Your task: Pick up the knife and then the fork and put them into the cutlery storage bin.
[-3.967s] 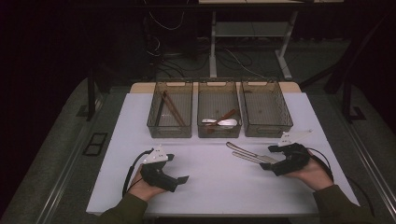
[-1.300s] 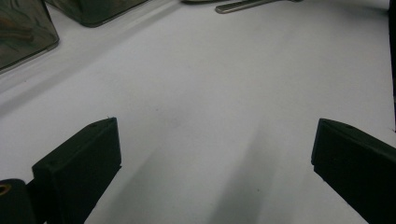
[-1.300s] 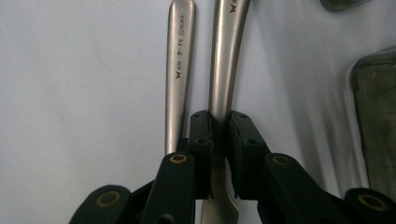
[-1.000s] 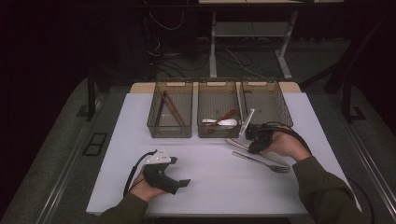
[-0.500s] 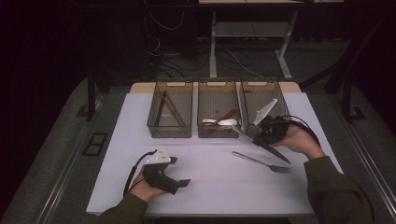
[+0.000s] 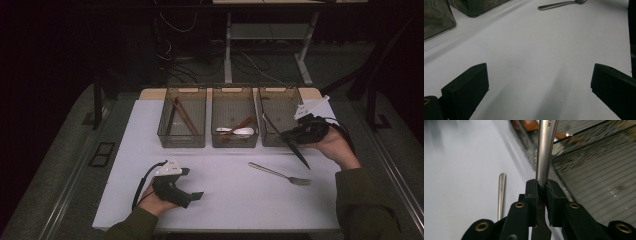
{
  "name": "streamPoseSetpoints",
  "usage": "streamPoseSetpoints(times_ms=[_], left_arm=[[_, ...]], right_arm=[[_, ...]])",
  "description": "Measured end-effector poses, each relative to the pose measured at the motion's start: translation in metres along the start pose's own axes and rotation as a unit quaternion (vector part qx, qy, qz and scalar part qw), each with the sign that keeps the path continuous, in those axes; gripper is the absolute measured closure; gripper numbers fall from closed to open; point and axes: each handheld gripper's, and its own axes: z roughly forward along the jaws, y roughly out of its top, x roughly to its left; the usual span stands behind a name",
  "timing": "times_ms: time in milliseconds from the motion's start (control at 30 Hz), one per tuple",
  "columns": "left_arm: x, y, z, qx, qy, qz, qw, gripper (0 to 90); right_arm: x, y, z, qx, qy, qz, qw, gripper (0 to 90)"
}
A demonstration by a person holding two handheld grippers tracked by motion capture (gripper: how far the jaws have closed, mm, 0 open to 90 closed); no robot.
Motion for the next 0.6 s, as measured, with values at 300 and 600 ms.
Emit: streamPoseSetpoints(times_ms=[300, 600], left_arm=[[0.000, 0.000, 0.000, -0.001, -0.002, 0.000, 1.0000, 0.4], [0.000, 0.000, 0.000, -0.001, -0.003, -0.001, 1.0000, 0.4]], right_arm=[[-0.008, -0.001, -0.017, -0.066, -0.017, 0.031, 0.9972, 79.9], [-0.020, 0.012, -0.037, -0.108, -0.055, 0.063, 0.9906, 79.9]])
